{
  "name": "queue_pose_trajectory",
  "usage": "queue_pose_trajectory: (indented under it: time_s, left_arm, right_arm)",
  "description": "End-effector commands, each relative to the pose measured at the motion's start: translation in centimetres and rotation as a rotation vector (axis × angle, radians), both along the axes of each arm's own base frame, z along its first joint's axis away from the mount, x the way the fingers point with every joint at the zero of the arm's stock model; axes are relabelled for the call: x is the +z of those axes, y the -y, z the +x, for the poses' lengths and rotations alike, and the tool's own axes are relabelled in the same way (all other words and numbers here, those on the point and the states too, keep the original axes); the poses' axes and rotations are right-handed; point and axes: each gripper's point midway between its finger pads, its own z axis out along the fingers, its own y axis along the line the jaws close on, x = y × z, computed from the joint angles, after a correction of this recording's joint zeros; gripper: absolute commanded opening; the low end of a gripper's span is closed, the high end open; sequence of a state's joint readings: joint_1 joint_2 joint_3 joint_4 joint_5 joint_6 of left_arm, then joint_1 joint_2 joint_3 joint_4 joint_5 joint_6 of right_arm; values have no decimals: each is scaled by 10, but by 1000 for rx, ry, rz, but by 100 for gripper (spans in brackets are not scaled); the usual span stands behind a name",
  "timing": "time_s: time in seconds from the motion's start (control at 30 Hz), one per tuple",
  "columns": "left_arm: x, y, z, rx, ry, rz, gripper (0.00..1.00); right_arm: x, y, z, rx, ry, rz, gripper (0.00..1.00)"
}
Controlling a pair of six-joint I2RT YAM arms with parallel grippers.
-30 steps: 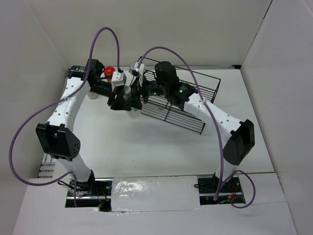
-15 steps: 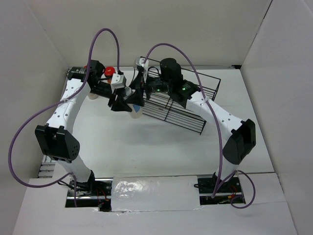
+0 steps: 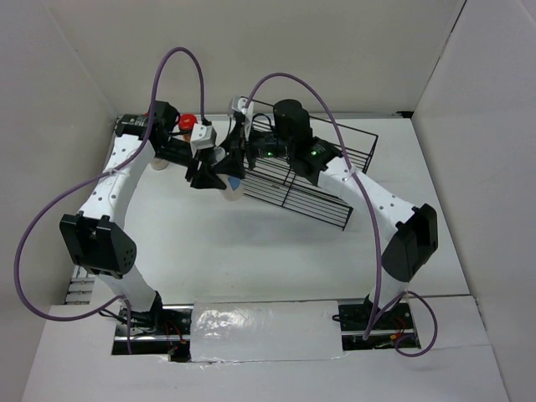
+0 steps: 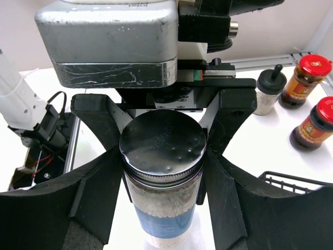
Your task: Organize the condiment bottles
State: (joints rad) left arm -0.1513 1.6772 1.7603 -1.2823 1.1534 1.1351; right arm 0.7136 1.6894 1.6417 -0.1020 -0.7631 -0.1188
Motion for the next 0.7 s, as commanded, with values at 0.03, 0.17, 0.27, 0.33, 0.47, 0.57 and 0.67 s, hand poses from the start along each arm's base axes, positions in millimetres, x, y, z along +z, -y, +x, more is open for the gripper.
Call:
queue_pose_trajectory:
  time_s: [0.03, 0.17, 0.27, 0.33, 0.47, 0.57, 0.67]
  left_arm:
    - [41, 6, 3, 23, 55, -106, 14]
    - [51, 6, 5, 52, 1, -142, 75]
    - [57, 7, 3, 51, -20, -165, 99]
    - [59, 7, 3, 55, -32, -174, 99]
    - [64, 2, 3, 79, -47, -182, 99]
    - [75, -6, 5, 109, -66, -206, 99]
    - [86, -17, 7, 155, -93, -231, 99]
  right_arm:
    - [24, 9, 5, -65, 45, 49, 6]
    - [36, 23, 8, -138, 59, 85, 0]
    - [57, 32, 9, -185, 112, 152, 0]
    - [65, 39, 11, -220, 125, 180, 0]
    - [87, 65, 21, -326, 157, 247, 0]
    - [108, 96, 32, -477, 195, 303, 0]
    - [129, 135, 39, -649, 237, 384, 0]
